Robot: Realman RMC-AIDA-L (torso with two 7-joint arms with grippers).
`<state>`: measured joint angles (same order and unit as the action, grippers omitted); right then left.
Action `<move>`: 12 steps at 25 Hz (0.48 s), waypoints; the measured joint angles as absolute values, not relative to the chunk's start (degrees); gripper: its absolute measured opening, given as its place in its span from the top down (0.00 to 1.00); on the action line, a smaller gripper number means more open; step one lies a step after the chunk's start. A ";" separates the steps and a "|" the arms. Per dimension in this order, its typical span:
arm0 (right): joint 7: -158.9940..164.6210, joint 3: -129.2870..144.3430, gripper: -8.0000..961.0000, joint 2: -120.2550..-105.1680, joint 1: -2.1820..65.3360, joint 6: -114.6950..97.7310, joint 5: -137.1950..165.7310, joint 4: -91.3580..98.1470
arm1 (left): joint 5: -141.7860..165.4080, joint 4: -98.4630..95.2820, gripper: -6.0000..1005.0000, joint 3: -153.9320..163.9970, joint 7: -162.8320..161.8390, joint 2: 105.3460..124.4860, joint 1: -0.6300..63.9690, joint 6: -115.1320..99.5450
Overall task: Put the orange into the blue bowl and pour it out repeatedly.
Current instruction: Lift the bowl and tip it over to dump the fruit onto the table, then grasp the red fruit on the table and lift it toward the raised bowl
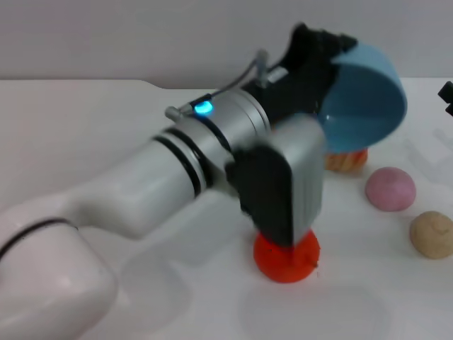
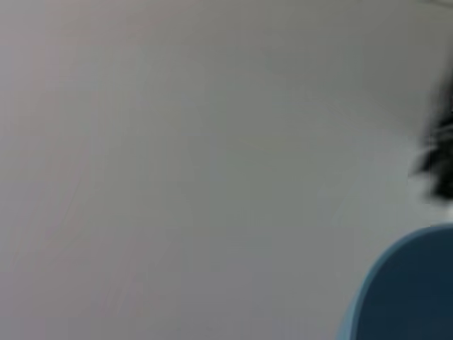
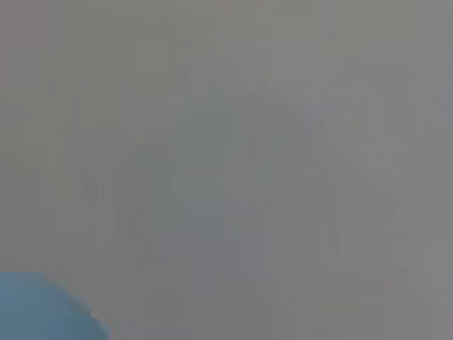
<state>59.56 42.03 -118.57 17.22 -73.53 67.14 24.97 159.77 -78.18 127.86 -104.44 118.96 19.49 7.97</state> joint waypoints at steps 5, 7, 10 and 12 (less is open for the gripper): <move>62.04 41.76 0.18 -118.50 17.03 -73.35 67.18 25.22 | 142.56 -77.26 0.99 117.34 -112.85 118.74 22.55 0.38; 66.96 41.84 0.18 -117.98 16.84 -72.86 68.20 26.13 | 138.90 -77.37 0.99 112.21 -116.22 118.62 23.76 -7.03; 75.01 42.08 0.18 -117.02 16.94 -72.67 73.33 29.01 | 137.45 -76.78 0.99 103.22 -124.82 118.42 27.34 -22.73; 80.67 41.97 0.18 -116.81 17.20 -72.66 79.10 32.59 | 137.68 -75.14 0.99 98.25 -129.48 118.21 30.21 -31.30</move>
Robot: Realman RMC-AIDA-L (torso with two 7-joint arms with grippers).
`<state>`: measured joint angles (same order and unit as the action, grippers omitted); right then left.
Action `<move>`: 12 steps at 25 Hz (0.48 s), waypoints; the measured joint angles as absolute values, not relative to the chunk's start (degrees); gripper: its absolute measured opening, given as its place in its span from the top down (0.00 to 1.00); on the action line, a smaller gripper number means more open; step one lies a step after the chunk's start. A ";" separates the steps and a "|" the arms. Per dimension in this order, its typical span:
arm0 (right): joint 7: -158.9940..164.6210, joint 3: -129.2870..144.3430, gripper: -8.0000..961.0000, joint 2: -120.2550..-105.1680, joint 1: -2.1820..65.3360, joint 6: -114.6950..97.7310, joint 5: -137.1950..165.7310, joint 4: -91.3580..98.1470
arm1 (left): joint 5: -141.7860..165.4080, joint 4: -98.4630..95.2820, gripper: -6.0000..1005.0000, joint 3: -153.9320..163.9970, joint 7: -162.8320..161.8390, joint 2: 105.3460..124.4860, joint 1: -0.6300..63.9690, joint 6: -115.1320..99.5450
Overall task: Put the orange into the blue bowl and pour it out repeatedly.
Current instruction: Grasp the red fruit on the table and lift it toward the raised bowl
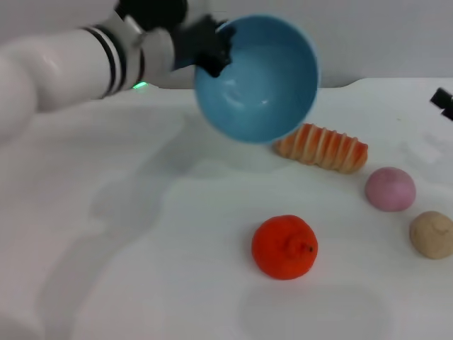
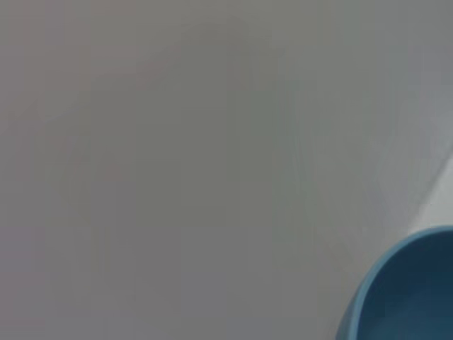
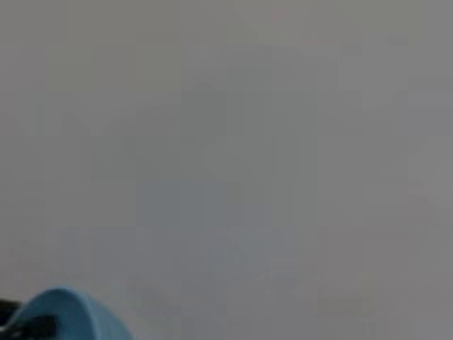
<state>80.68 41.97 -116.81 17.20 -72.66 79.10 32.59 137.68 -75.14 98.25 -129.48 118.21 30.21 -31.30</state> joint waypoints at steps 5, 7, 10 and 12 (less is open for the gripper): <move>98.77 41.86 0.19 -116.14 18.96 -75.03 99.43 44.40 | 138.09 -69.85 0.99 88.84 -135.70 118.08 35.99 -45.82; 105.90 41.64 0.20 -115.71 20.20 -78.17 107.04 48.10 | 138.48 -67.53 0.99 85.74 -137.30 118.06 37.82 -49.20; 110.69 42.18 0.20 -115.01 22.98 -83.58 113.64 49.66 | 138.58 -64.94 0.99 82.63 -138.55 118.04 39.24 -50.96; 111.68 43.55 0.21 -114.67 25.68 -86.31 116.79 48.64 | 138.56 -64.36 0.99 82.32 -138.92 118.05 39.64 -51.30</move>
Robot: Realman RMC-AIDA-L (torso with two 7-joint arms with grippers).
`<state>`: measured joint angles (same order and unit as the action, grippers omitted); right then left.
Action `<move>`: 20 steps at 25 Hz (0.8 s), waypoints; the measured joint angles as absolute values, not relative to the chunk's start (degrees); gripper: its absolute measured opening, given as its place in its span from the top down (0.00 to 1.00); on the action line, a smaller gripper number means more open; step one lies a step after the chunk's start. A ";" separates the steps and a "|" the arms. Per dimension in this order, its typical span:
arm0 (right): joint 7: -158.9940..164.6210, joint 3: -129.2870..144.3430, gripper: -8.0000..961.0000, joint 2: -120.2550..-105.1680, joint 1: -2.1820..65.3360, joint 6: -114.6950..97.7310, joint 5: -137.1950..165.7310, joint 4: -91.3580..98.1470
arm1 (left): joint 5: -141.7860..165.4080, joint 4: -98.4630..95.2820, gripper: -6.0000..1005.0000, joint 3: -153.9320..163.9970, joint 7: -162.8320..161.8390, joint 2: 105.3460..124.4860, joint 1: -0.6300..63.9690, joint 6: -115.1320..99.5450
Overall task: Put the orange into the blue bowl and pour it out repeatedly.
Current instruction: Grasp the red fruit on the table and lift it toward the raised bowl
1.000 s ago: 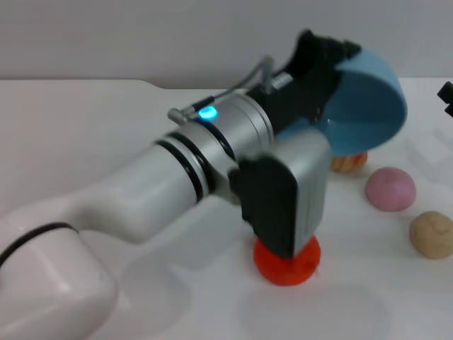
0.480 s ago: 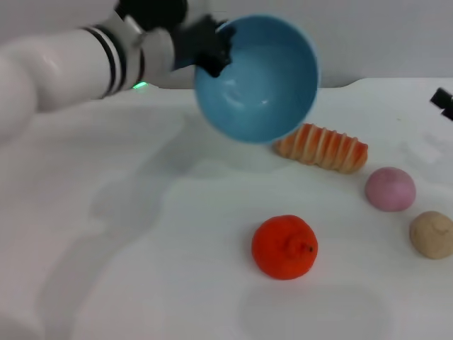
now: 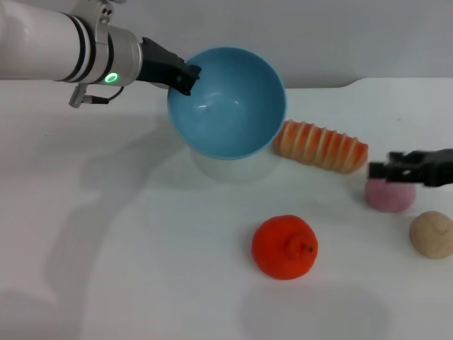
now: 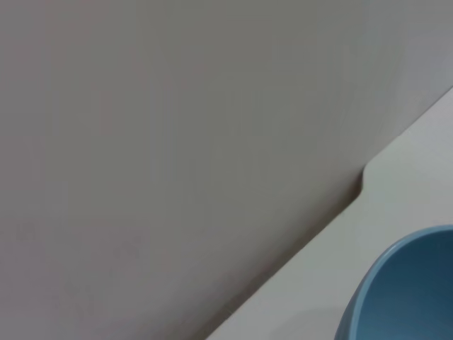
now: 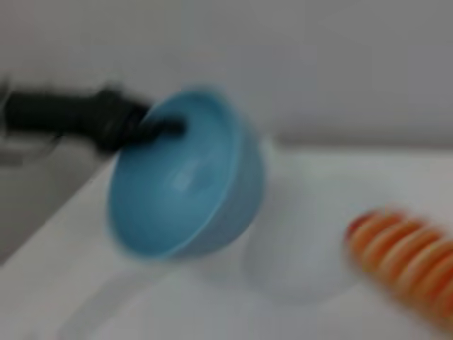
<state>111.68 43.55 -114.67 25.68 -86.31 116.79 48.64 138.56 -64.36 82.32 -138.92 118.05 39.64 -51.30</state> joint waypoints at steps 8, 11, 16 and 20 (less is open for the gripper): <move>112.77 46.39 0.23 -117.83 35.42 -84.20 127.66 41.81 | 138.30 -63.46 0.99 82.76 -139.14 118.17 39.47 -50.42; 113.15 46.57 0.23 -118.08 37.29 -83.32 129.59 39.54 | 138.24 -63.46 0.99 82.86 -139.14 118.18 39.41 -50.38; 113.28 48.84 0.24 -118.28 39.79 -81.33 129.98 34.20 | 138.32 -63.43 0.99 83.15 -139.14 118.24 39.31 -49.91; 113.66 51.74 0.25 -118.52 40.61 -79.32 129.79 31.15 | 138.24 -63.40 0.99 83.88 -139.13 118.21 39.08 -49.27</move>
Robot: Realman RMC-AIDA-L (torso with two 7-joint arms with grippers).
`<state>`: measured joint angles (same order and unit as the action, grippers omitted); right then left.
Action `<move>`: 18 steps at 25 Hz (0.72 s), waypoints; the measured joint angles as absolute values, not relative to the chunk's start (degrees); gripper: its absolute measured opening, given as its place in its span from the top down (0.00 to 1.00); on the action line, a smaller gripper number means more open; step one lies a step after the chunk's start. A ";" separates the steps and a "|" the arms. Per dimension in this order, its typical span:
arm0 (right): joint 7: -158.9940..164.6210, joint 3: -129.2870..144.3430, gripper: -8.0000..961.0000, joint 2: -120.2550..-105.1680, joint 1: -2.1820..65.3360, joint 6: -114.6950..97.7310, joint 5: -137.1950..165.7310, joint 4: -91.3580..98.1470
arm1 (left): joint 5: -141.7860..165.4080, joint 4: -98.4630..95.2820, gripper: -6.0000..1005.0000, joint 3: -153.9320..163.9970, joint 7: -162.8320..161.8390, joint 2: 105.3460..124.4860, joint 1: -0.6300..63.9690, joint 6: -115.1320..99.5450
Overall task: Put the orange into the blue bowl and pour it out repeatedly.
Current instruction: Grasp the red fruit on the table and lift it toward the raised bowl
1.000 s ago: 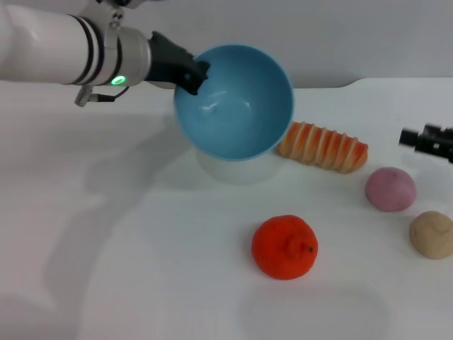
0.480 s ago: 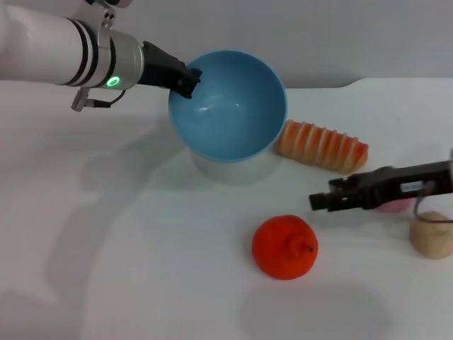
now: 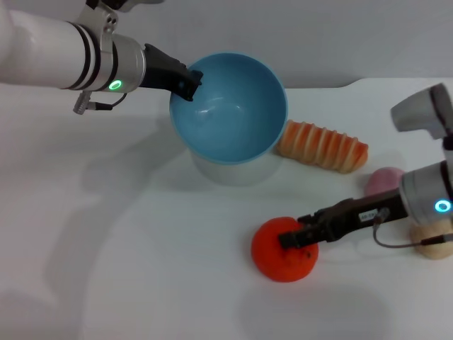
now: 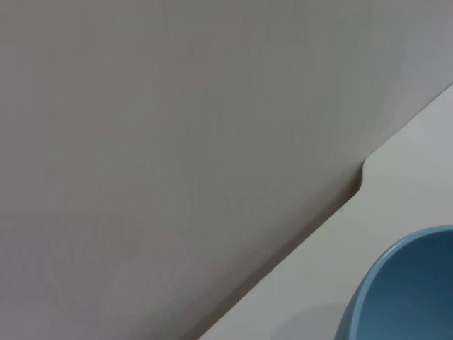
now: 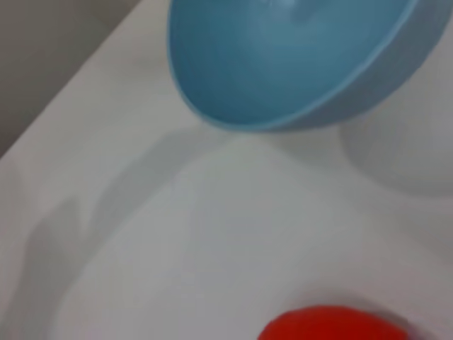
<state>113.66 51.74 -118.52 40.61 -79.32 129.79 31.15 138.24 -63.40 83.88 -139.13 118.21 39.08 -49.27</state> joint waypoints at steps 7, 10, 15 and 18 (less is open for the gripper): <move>115.30 54.46 0.27 -118.67 40.85 -77.20 129.70 30.36 | 138.37 -63.37 0.99 84.31 -139.13 118.21 38.92 -48.72; 115.02 54.49 0.27 -118.72 40.76 -77.02 129.70 30.74 | 138.28 -63.37 0.99 84.57 -139.13 118.21 38.89 -48.62; 113.96 54.43 0.42 -118.74 40.70 -76.92 129.69 30.79 | 138.22 -63.37 0.99 84.81 -139.13 118.28 38.82 -48.28; 113.35 54.06 0.51 -118.74 40.66 -76.88 129.68 30.87 | 138.20 -63.37 0.99 84.82 -139.13 118.30 38.82 -48.06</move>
<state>113.35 54.06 -118.74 40.66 -76.88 129.68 30.87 138.20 -63.37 84.82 -139.13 118.30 38.82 -48.06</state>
